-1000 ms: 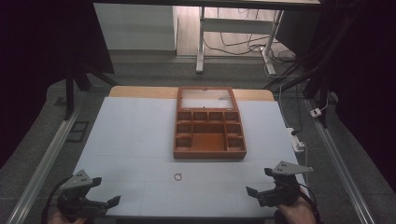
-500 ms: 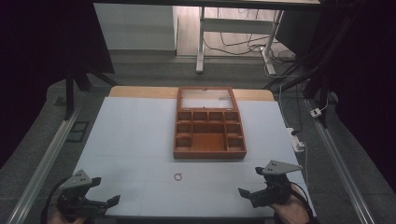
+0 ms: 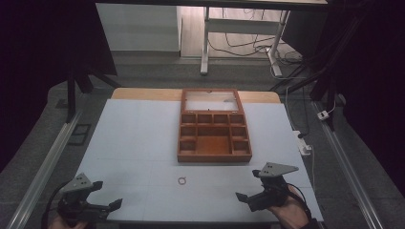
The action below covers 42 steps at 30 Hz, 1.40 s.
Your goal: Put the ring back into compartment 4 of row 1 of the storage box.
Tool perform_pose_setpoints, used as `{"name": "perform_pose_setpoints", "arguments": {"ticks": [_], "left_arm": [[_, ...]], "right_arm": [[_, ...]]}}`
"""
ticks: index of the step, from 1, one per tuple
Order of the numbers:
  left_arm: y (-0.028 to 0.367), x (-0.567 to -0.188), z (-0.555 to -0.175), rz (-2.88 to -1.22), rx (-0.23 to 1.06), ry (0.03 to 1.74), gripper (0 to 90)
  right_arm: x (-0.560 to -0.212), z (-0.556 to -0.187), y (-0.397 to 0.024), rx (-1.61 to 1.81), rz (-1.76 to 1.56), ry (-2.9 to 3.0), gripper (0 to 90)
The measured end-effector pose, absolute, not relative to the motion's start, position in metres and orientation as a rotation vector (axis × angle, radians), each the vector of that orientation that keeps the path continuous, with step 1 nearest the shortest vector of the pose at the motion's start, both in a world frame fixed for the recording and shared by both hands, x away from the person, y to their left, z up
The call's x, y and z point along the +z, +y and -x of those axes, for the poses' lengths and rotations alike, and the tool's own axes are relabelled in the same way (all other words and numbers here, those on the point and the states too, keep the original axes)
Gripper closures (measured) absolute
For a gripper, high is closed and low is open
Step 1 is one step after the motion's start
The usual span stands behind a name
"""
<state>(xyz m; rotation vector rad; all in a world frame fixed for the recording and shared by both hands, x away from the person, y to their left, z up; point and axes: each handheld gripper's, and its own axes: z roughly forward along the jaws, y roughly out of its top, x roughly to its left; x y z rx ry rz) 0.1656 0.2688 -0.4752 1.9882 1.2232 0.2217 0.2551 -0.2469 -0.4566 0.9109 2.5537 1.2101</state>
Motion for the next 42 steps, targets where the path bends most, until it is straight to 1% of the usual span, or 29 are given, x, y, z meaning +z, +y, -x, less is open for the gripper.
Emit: {"name": "perform_pose_setpoints", "arguments": {"ticks": [27,35,42], "left_arm": [[0.270,-0.475,-0.166,-1.980,0.210,1.229,2.2],[0.270,-0.475,-0.167,-1.982,0.210,1.229,2.2],[0.270,-0.476,-0.167,-1.982,0.209,1.229,2.2]], "right_arm": [[-0.466,-0.269,-0.192,1.235,-0.781,2.684,0.0],[-0.470,-0.274,-0.171,1.180,-0.742,2.720,0.0],[-0.479,-0.278,-0.145,1.112,-0.690,2.770,0.0]]}}
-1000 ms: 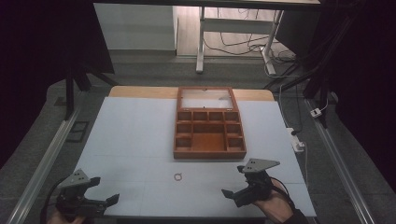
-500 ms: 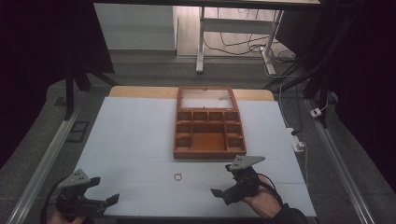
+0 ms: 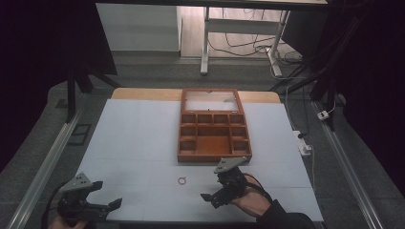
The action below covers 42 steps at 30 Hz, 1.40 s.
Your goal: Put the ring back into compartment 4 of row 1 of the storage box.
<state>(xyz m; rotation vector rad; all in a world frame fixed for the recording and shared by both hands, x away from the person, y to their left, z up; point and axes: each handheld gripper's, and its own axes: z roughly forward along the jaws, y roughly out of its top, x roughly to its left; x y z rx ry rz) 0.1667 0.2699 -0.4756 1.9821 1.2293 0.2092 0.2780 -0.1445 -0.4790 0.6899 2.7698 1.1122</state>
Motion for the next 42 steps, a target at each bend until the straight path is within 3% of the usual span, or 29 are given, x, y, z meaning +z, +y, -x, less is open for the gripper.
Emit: {"name": "perform_pose_setpoints", "arguments": {"ticks": [26,37,42], "left_arm": [[0.270,-0.476,-0.167,-1.986,0.208,1.231,2.3],[0.270,-0.476,-0.167,-1.986,0.206,1.228,2.3],[0.270,-0.476,-0.167,-1.988,0.206,1.227,2.3]], "right_arm": [[-0.510,-0.311,-0.072,0.963,-0.596,2.840,0.0],[-0.518,-0.328,-0.059,0.898,-0.629,2.811,7.0],[-0.521,-0.333,-0.058,0.869,-0.658,2.795,21.0]]}}
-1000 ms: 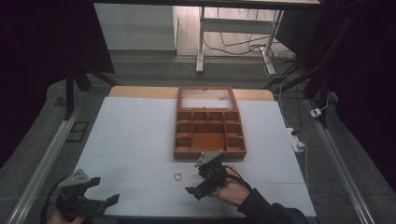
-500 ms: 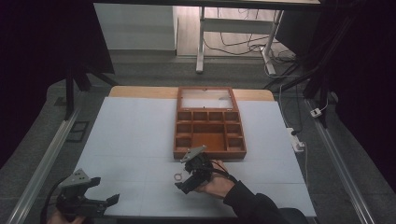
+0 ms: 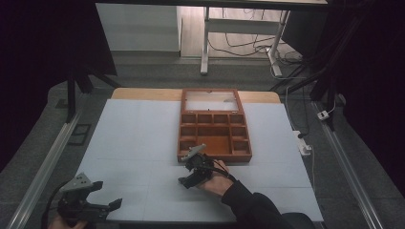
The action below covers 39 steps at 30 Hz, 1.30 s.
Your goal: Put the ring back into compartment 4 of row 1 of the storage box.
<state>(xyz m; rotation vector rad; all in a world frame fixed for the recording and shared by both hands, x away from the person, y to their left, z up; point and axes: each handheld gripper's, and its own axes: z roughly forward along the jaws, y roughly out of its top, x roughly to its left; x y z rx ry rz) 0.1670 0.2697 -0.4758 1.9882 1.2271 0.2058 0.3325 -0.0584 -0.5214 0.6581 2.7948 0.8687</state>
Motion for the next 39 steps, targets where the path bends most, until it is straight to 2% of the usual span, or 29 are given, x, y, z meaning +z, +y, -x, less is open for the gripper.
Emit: {"name": "perform_pose_setpoints", "arguments": {"ticks": [6,15,16,28,39], "left_arm": [[0.270,-0.476,-0.167,-1.987,0.205,1.227,2.3],[0.270,-0.476,-0.167,-1.990,0.205,1.228,2.3],[0.270,-0.476,-0.167,-1.990,0.205,1.228,2.3],[0.269,-0.476,-0.167,-1.991,0.206,1.234,2.4],[0.270,-0.476,-0.167,-1.990,0.206,1.235,2.5]], "right_arm": [[-0.523,-0.332,-0.056,0.849,-0.597,2.792,39.2],[-0.519,-0.325,-0.050,0.823,-0.465,2.865,81.8],[-0.519,-0.323,-0.049,0.812,-0.479,2.871,83.6],[-0.517,-0.323,-0.050,0.831,-0.471,2.879,84.5],[-0.499,-0.324,-0.059,0.907,-0.479,2.839,84.5]]}}
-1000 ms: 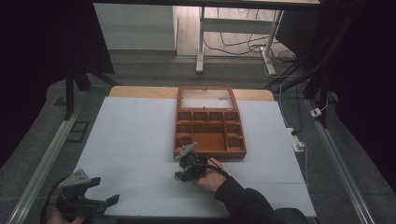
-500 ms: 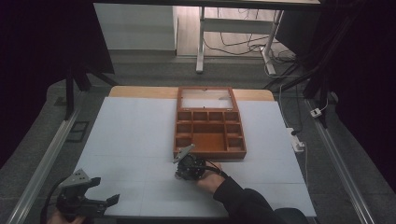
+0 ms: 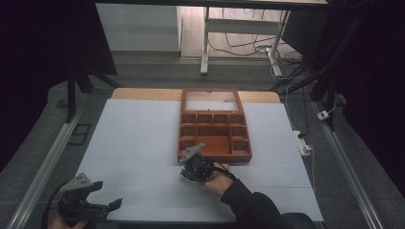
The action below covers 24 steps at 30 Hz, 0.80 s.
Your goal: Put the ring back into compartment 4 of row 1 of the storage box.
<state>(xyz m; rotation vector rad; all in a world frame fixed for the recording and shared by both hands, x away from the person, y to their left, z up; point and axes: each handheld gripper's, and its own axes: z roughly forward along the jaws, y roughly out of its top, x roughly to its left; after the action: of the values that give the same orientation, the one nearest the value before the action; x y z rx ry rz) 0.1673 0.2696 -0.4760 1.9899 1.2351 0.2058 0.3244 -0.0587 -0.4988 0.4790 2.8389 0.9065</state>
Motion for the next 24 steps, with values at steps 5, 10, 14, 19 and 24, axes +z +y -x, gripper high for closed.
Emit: {"name": "perform_pose_setpoints", "arguments": {"ticks": [5,10,14,19,24], "left_arm": [[0.270,-0.476,-0.167,-1.989,0.205,1.236,2.4],[0.270,-0.476,-0.167,-1.987,0.205,1.237,2.5],[0.270,-0.476,-0.167,-1.986,0.206,1.239,2.4],[0.270,-0.476,-0.167,-1.984,0.205,1.241,2.4],[0.270,-0.476,-0.167,-1.983,0.205,1.241,2.4]], "right_arm": [[-0.488,-0.325,-0.066,0.952,-0.503,2.818,84.5],[-0.480,-0.326,-0.070,0.979,-0.512,2.799,84.5],[-0.475,-0.327,-0.075,1.004,-0.523,2.782,84.5],[-0.468,-0.328,-0.079,1.020,-0.540,2.767,84.5],[-0.460,-0.333,-0.088,1.036,-0.579,2.735,84.4]]}}
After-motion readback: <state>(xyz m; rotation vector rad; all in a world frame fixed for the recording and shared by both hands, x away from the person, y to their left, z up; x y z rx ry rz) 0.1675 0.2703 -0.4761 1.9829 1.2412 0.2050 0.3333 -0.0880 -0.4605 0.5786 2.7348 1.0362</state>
